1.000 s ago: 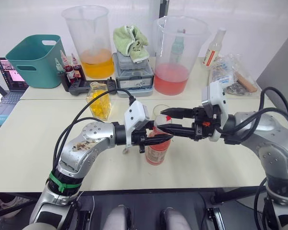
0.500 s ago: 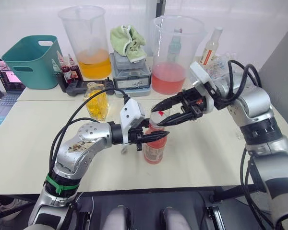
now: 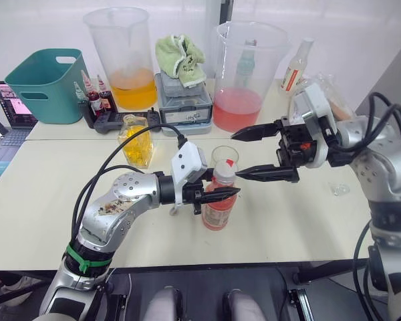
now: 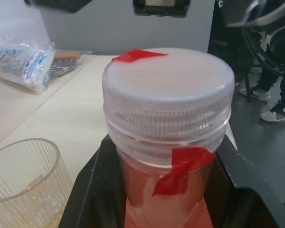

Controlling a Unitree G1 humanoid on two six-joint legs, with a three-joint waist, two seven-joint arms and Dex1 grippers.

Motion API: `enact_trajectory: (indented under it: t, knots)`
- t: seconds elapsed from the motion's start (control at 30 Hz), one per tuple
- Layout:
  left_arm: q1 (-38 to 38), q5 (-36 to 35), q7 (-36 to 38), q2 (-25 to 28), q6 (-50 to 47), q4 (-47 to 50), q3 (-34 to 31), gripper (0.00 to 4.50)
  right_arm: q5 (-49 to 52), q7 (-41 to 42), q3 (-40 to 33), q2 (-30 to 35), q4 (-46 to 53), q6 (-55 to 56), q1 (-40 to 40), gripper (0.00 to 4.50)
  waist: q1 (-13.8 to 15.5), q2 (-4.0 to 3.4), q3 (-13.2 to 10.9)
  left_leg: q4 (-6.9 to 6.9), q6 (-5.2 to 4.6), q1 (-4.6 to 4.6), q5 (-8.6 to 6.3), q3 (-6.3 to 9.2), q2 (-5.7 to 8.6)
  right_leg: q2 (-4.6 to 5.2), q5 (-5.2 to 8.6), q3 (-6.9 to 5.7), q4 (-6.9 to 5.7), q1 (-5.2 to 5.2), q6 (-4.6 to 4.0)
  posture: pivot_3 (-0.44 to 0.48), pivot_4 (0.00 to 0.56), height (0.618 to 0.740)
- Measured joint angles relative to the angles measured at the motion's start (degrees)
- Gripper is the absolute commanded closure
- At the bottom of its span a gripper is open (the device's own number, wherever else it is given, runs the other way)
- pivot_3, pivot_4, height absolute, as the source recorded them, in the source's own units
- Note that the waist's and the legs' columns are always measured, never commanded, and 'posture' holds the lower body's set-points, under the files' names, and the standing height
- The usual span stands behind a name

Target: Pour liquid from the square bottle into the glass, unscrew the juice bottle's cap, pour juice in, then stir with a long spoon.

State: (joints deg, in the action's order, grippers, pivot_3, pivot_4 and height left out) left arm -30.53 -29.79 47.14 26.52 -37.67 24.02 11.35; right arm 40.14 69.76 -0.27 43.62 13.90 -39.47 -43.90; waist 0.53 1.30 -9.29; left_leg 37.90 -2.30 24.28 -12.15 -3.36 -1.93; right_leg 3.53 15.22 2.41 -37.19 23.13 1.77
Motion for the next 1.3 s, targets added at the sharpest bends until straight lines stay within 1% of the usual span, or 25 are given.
enact_trajectory:
  t: [0.1, 0.17, 0.3, 0.33, 0.43, 0.47, 0.57, 0.6, 0.7, 0.77, 0.83, 0.9, 1.0, 1.03, 1.1, 1.13, 1.2, 1.27, 1.3]
  knots:
    - [-0.10, 0.20, 0.22, -0.04, 0.16, -0.20, 0.04, 2.94, 2.74, -8.48, -1.30, -2.05, 8.60, -4.58, 4.82, 0.20, -0.03, 0.00, 0.00, 0.00, 0.02, 0.00, 0.01, -0.02, 0.02, 0.00, 0.00, 0.03, 0.03, -0.01, 0.00, 0.000, 0.150, 0.740]
    - [-0.19, 0.30, 0.55, -0.07, 0.45, -0.42, 0.17, 2.94, 4.34, -13.88, -2.12, -3.36, 11.77, -7.47, 6.96, 0.20, -0.04, 0.00, 0.00, 0.00, 0.02, 0.00, 0.02, -0.04, 0.02, 0.00, 0.00, 0.04, 0.04, -0.01, 0.00, 0.000, 0.150, 0.740]
    - [-0.32, 0.35, 1.30, -0.06, 1.45, -1.06, 0.49, 2.94, 6.16, -20.67, -2.96, -4.03, 15.41, -10.48, 8.43, 0.20, 0.00, 0.00, 0.00, 0.00, 0.02, 0.00, 0.02, -0.04, 0.04, -0.03, 0.00, 0.02, 0.07, -0.02, 0.01, 0.000, 0.150, 0.740]
    - [-0.34, 0.36, 1.48, -0.06, 1.60, -1.13, 0.60, 2.94, 6.21, -22.17, -2.95, -4.34, 15.95, -11.03, 9.10, 0.43, 0.01, 0.00, 0.00, 0.00, 0.02, 0.01, 0.02, -0.04, 0.05, -0.03, 0.01, 0.02, 0.07, -0.01, 0.01, 0.000, 0.150, 0.740]
    - [-0.54, 0.55, 1.90, -0.05, 2.10, -1.59, 0.83, 2.94, 6.26, -24.48, -2.89, -4.57, 16.13, -11.26, 10.09, 1.33, 0.00, 0.00, 0.00, 0.00, 0.01, 0.01, 0.03, -0.05, 0.07, -0.05, 0.01, 0.03, 0.09, -0.01, 0.02, 0.000, 0.150, 0.740]
    - [-0.63, 0.56, 1.92, -0.05, 2.22, -1.85, 0.86, 2.94, 6.40, -24.89, -2.84, -4.62, 16.58, -11.26, 10.28, 1.75, -0.01, 0.00, 0.00, 0.00, 0.01, 0.01, 0.03, -0.05, 0.07, -0.07, 0.01, 0.03, 0.09, -0.01, 0.02, 0.000, 0.150, 0.740]
    - [-0.74, 0.58, 1.96, -0.05, 2.38, -2.35, 0.95, 2.94, 7.08, -25.01, -2.59, -4.70, 17.15, -11.25, 10.53, 2.74, -0.03, 0.00, 0.00, 0.00, 0.01, 0.01, 0.03, -0.05, 0.07, -0.09, 0.01, 0.03, 0.09, -0.01, 0.02, 0.000, 0.150, 0.740]
    - [-0.74, 0.58, 1.96, -0.05, 2.39, -2.36, 0.96, 2.94, 7.10, -24.97, -2.57, -4.69, 17.11, -11.22, 10.54, 2.85, -0.02, 0.00, 0.00, 0.00, 0.01, 0.01, 0.03, -0.05, 0.07, -0.09, 0.01, 0.03, 0.10, -0.01, 0.02, 0.000, 0.150, 0.740]
    - [-0.79, 0.59, 1.97, -0.04, 2.40, -2.36, 0.97, 2.94, 6.67, -24.05, -2.18, -4.08, 16.77, -10.44, 10.53, 2.84, -0.03, 0.00, 0.00, 0.01, 0.01, 0.00, 0.03, -0.05, 0.07, -0.10, 0.02, 0.03, 0.10, -0.02, 0.03, 0.000, 0.150, 0.740]
    - [-0.84, 0.59, 1.95, 0.00, 2.44, -2.17, 1.02, 2.94, 5.37, -19.90, -0.52, -2.38, 14.47, -7.50, 9.62, 2.84, -0.05, 0.00, 0.00, 0.01, 0.01, -0.06, 0.03, -0.07, 0.08, -0.10, 0.02, 0.03, 0.13, -0.08, 0.03, 0.000, 0.150, 0.740]
    - [-0.77, 0.65, 1.93, 0.13, 2.42, -1.80, 1.14, 2.94, 3.27, -13.50, 1.86, -0.89, 10.53, -3.45, 7.28, 2.84, -0.11, 0.00, 0.00, 0.01, 0.01, -0.09, 0.03, -0.07, 0.08, -0.13, 0.02, 0.03, 0.17, -0.12, 0.04, 0.000, 0.150, 0.740]
    - [-0.63, 0.71, 1.91, 0.31, 2.41, -1.30, 1.27, 2.94, 1.19, -6.57, 4.13, -0.40, 5.79, 0.91, 4.74, 2.84, -0.07, 0.00, 0.00, 0.01, 0.00, -0.10, 0.03, -0.07, 0.08, -0.14, 0.02, 0.03, 0.17, -0.12, 0.04, 0.000, 0.150, 0.740]
    - [-0.68, 0.79, 2.01, 0.82, 2.42, -1.05, 1.27, 2.94, -2.30, 4.42, 8.74, -0.78, -3.64, 7.20, -1.81, 2.84, -0.23, 0.00, 0.00, 0.04, 0.01, -0.10, 0.03, -0.09, 0.08, -0.15, 0.02, 0.03, 0.16, -0.11, 0.04, 0.000, 0.150, 0.740]
    - [-0.71, 0.88, 2.06, 1.29, 2.42, -1.00, 1.21, 2.94, -4.06, 9.67, 10.99, -1.85, -8.93, 9.81, -5.42, 2.84, -0.36, 0.00, 0.00, 0.04, 0.01, -0.10, 0.03, -0.09, 0.06, -0.16, 0.02, 0.03, 0.15, -0.10, 0.03, 0.000, 0.150, 0.740]
    - [-0.86, 0.91, 2.18, 1.74, 2.38, -1.00, 1.11, 2.94, -6.06, 15.99, 13.33, -3.55, -15.56, 13.28, -9.76, 2.84, -0.54, 0.00, 0.00, 0.04, 0.01, -0.10, 0.03, -0.09, 0.05, -0.18, 0.02, 0.02, 0.12, -0.08, 0.03, 0.000, 0.150, 0.740]
    - [-0.86, 0.81, 2.21, 1.94, 2.35, -1.03, 0.98, 2.94, -6.63, 18.92, 14.92, -4.40, -19.25, 15.02, -12.21, 2.84, -0.62, 0.00, 0.00, 0.04, 0.01, -0.09, 0.03, -0.09, 0.04, -0.18, 0.02, 0.02, 0.09, -0.05, 0.03, 0.000, 0.150, 0.740]
    - [-0.79, 0.41, 2.24, 2.40, 2.07, -1.22, 0.73, 2.94, -6.15, 20.45, 17.62, -5.12, -23.43, 16.09, -15.37, 2.84, -0.76, 0.00, 0.00, 0.04, 0.01, -0.08, 0.03, -0.08, 0.02, -0.17, 0.01, 0.01, 0.05, -0.02, 0.02, 0.000, 0.150, 0.740]
    - [-0.77, 0.16, 2.25, 2.56, 1.69, -1.27, 0.45, 2.94, -4.68, 20.64, 20.16, -4.61, -25.42, 16.28, -17.48, 1.77, -0.86, 0.00, -0.01, 0.04, 0.01, -0.05, 0.03, -0.07, 0.01, -0.14, 0.00, 0.01, 0.02, 0.02, 0.01, 0.000, 0.150, 0.740]
    - [-0.80, 0.09, 2.30, 2.61, 1.60, -1.14, 0.40, 2.94, -3.75, 20.64, 21.19, -4.10, -26.06, 16.33, -18.58, 1.44, -0.93, 0.00, 0.00, 0.04, 0.01, -0.05, 0.03, -0.07, 0.01, -0.13, 0.00, 0.01, 0.01, 0.03, 0.00, 0.000, 0.150, 0.740]
